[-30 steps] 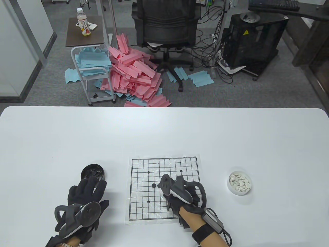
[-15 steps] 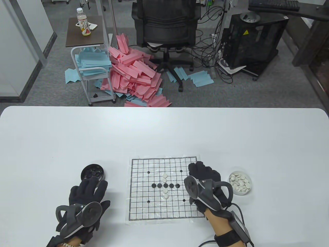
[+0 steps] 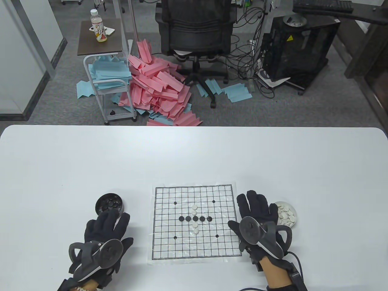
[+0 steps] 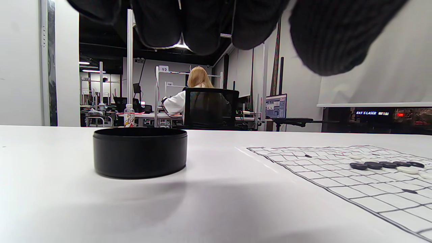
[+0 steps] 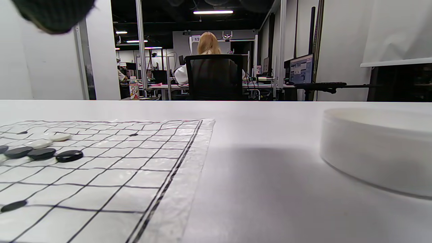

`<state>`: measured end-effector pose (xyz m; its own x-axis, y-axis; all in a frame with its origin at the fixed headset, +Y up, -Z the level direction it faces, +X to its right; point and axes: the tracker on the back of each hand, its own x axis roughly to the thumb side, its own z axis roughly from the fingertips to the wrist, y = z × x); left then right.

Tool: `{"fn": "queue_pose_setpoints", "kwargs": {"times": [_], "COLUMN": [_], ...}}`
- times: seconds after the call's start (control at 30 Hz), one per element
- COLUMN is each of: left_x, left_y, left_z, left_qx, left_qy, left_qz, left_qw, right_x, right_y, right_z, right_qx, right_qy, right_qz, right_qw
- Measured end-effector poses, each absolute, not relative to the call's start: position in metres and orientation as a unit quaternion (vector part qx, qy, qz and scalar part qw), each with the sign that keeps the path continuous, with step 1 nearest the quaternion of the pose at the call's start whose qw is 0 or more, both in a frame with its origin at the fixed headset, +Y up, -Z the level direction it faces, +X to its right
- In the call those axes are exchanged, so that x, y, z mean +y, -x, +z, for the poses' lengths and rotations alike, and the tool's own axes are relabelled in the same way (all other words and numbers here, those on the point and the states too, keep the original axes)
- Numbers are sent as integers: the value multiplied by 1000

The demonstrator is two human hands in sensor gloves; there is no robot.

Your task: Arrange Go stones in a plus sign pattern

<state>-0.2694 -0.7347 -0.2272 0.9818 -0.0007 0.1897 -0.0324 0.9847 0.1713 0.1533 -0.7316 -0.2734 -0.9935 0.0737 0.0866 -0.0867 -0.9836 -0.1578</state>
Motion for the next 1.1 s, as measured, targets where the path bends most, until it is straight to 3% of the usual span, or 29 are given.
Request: {"fn": "queue_pose_setpoints", "kwargs": {"times": [1.1], "left_x": [-735], "left_y": [270], "left_z": [-226], "left_qx": [-94], "left_qy": [-88], "left_qz": [12], "left_qw": [992], "right_x": [-735], "right_y": [-148], "right_z": [-267], "right_qx": [-96], "right_qy": [-65], "right_qz": [993], "right_qw": [33]}}
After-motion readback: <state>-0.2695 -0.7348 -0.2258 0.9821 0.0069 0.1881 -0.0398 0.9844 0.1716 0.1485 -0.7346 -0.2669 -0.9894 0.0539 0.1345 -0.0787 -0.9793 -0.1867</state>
